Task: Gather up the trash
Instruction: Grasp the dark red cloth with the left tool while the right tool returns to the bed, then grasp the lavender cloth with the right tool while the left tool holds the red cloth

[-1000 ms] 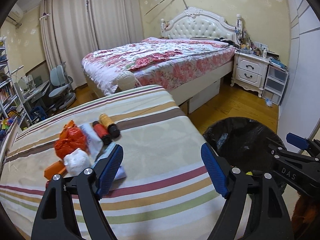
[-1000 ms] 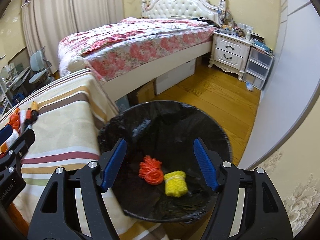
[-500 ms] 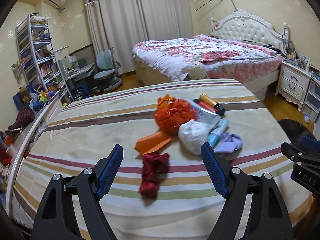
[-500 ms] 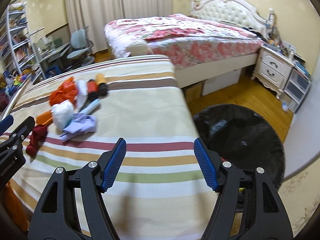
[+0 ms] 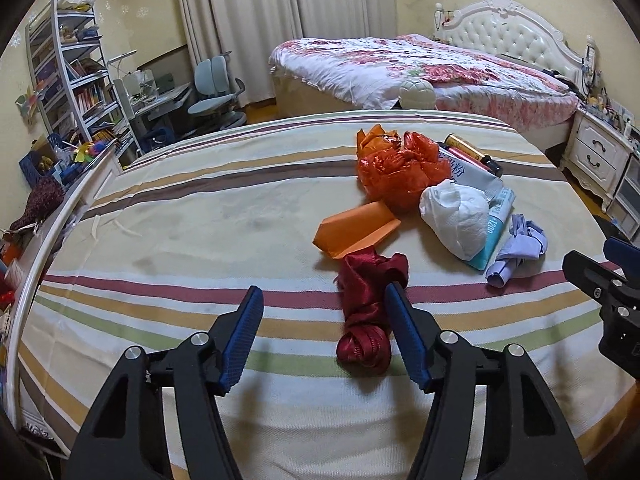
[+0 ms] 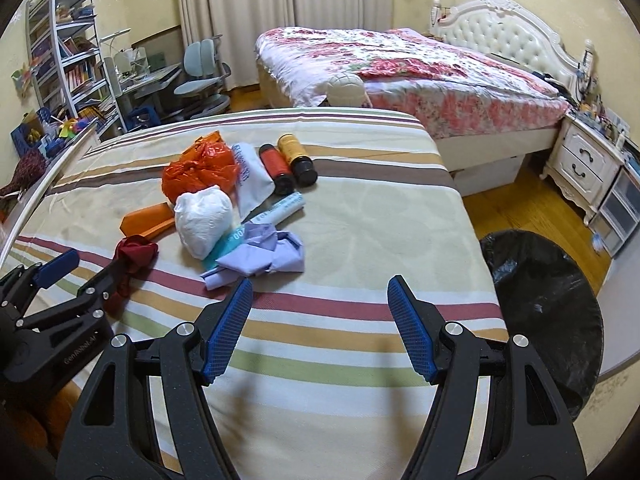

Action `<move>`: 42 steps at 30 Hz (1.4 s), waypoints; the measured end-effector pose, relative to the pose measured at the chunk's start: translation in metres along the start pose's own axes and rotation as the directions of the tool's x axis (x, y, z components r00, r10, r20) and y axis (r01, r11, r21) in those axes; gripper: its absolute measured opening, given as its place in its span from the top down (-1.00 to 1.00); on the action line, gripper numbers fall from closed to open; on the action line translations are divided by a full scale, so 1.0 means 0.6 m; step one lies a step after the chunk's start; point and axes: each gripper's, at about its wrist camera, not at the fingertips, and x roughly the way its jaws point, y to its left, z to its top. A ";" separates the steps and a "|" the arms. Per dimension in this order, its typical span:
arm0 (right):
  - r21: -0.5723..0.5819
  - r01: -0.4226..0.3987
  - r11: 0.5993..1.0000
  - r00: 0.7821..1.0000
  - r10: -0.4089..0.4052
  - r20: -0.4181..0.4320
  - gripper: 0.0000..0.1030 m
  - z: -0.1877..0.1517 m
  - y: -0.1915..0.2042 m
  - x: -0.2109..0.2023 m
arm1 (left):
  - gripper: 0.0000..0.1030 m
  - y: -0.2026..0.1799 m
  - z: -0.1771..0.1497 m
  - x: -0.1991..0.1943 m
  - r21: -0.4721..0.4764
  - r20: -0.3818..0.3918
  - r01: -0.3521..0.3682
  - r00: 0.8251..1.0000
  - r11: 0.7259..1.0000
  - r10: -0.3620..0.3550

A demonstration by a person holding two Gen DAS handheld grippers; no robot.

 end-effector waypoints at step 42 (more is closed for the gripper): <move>0.002 0.030 1.000 0.998 -0.030 -0.058 -0.48 0.004 -0.001 0.034 | -0.08 0.045 -0.007 -0.014 -0.073 0.031 0.063 0.998 0.995 -0.061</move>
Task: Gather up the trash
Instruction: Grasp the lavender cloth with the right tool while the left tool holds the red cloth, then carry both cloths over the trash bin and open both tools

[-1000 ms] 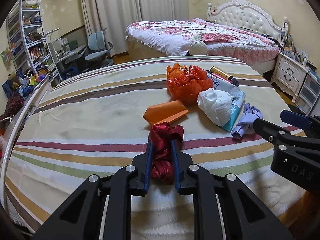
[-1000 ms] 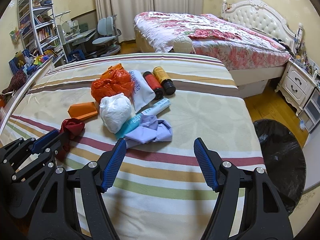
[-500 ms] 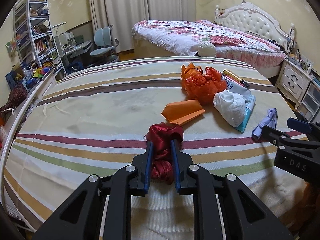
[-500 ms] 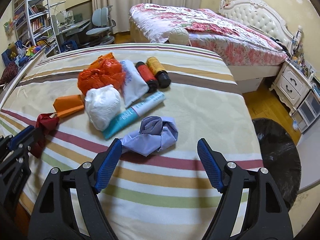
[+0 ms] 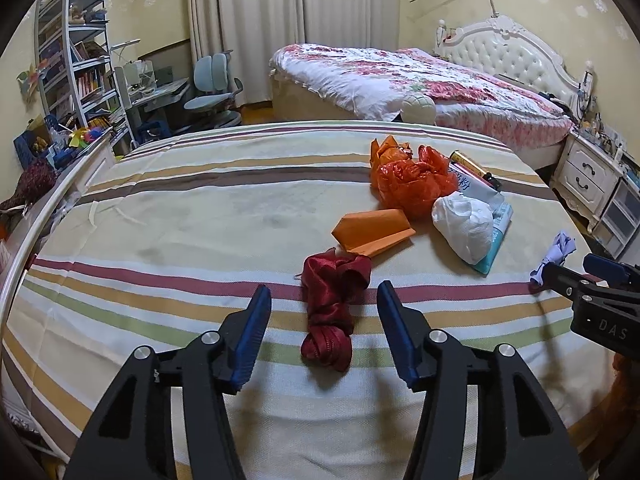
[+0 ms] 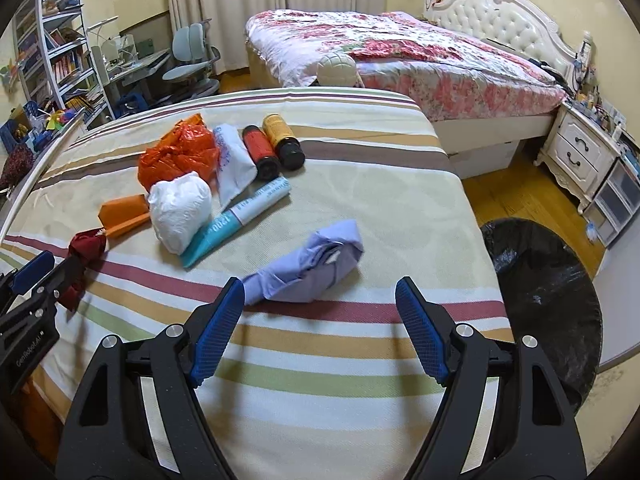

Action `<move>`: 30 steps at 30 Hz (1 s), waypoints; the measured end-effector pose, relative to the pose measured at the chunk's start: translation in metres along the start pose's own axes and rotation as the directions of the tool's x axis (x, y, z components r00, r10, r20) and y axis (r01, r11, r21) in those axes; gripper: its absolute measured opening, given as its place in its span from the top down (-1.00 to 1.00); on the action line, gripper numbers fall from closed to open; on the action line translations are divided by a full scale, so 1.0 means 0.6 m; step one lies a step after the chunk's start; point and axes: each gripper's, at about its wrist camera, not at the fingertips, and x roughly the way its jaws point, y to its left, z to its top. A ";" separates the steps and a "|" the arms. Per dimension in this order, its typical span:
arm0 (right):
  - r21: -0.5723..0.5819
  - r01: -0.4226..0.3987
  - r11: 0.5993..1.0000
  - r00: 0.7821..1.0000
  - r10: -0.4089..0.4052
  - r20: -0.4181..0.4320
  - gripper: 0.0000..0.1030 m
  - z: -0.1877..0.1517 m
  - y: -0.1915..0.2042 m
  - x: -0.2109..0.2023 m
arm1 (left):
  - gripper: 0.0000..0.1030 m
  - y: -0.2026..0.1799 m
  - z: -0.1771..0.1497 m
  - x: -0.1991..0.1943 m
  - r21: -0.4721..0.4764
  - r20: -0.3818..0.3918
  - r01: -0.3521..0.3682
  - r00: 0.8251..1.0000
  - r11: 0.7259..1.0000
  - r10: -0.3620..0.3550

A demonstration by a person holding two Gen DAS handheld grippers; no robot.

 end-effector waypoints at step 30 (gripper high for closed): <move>-0.036 -0.053 0.998 0.998 0.052 -0.020 0.56 -0.016 -0.002 0.002 | 0.57 0.006 -0.009 0.005 0.007 -0.039 0.066 0.997 0.998 -0.065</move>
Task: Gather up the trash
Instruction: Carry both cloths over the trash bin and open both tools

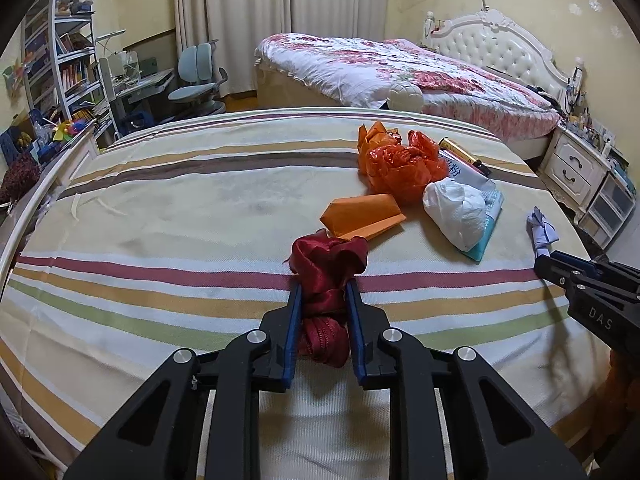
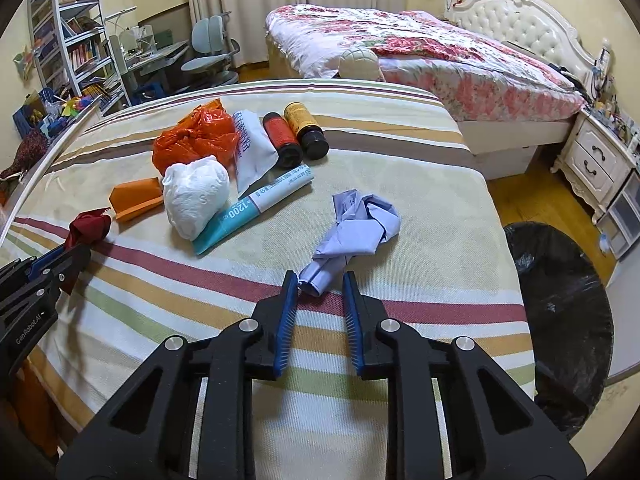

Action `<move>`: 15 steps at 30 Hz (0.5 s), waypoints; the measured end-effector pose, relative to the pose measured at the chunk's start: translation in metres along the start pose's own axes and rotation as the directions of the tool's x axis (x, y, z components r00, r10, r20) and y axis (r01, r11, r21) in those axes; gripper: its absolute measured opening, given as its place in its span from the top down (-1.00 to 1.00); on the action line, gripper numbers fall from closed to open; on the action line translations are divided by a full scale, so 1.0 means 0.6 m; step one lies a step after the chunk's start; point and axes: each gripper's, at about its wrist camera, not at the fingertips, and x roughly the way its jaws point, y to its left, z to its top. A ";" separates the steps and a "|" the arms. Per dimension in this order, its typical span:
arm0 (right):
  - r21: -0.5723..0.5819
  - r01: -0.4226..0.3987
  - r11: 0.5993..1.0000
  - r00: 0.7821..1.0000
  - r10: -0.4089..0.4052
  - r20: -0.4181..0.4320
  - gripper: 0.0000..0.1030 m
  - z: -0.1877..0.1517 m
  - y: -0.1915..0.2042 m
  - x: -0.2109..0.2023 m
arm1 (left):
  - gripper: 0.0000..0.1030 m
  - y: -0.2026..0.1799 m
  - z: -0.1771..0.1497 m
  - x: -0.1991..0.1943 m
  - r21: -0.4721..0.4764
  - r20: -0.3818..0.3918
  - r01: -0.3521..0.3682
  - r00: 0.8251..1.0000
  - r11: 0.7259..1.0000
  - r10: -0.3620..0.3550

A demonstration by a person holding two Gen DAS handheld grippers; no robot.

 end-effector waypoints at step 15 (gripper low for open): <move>0.102 -0.012 0.995 1.000 0.010 0.012 -0.13 0.010 -0.028 -0.011 | 0.57 0.014 0.001 -0.007 -0.011 0.013 -0.031 0.999 0.999 0.031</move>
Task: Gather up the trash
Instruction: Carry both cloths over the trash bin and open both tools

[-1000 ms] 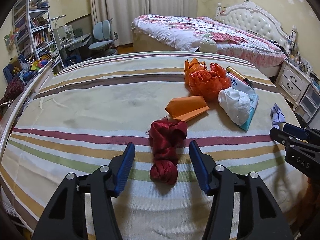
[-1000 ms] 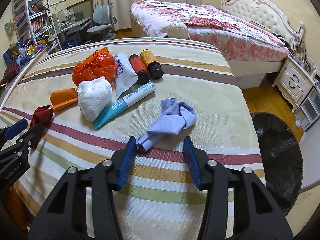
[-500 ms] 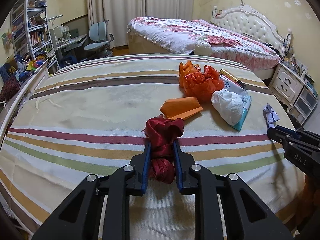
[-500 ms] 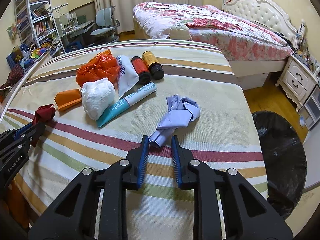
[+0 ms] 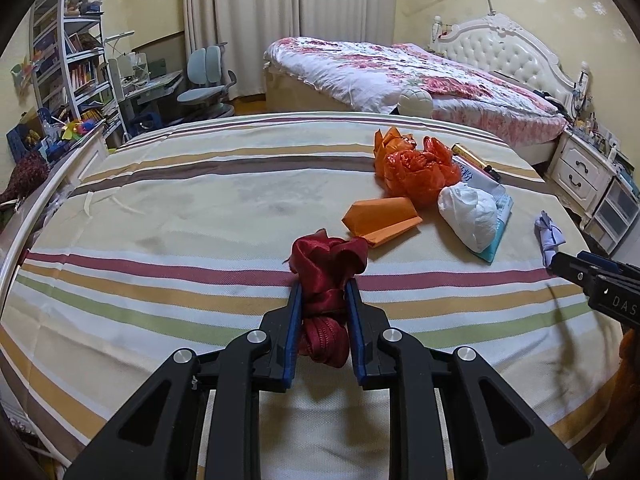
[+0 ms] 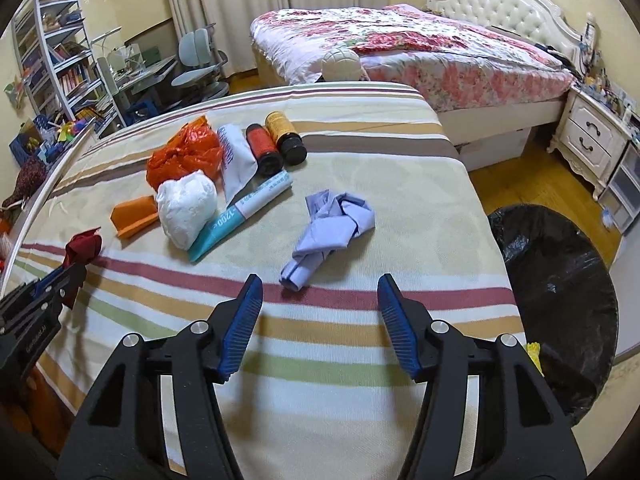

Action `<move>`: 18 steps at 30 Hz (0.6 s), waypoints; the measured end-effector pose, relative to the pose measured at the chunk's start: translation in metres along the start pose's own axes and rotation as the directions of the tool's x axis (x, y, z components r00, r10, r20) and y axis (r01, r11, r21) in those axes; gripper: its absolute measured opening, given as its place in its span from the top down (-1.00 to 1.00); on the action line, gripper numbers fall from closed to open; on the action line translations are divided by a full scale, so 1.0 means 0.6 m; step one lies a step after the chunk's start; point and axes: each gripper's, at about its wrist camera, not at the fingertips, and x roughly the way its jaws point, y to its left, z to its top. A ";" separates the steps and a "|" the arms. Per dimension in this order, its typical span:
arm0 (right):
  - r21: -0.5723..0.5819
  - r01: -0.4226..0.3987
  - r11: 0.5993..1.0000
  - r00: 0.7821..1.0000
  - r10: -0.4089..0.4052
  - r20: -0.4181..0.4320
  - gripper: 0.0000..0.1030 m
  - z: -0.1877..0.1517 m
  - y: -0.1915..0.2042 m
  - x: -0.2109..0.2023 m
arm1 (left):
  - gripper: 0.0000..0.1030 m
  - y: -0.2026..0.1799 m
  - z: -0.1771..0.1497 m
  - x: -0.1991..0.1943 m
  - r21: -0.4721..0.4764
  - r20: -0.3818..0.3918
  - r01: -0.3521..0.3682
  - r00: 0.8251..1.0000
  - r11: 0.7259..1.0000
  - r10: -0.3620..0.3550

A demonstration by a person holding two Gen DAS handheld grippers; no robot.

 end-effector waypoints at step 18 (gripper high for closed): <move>0.007 0.024 1.000 1.000 -0.024 -0.002 0.56 0.009 -0.021 0.017 | 0.57 -0.003 0.017 -0.008 -0.028 0.036 0.004 0.999 1.000 -0.003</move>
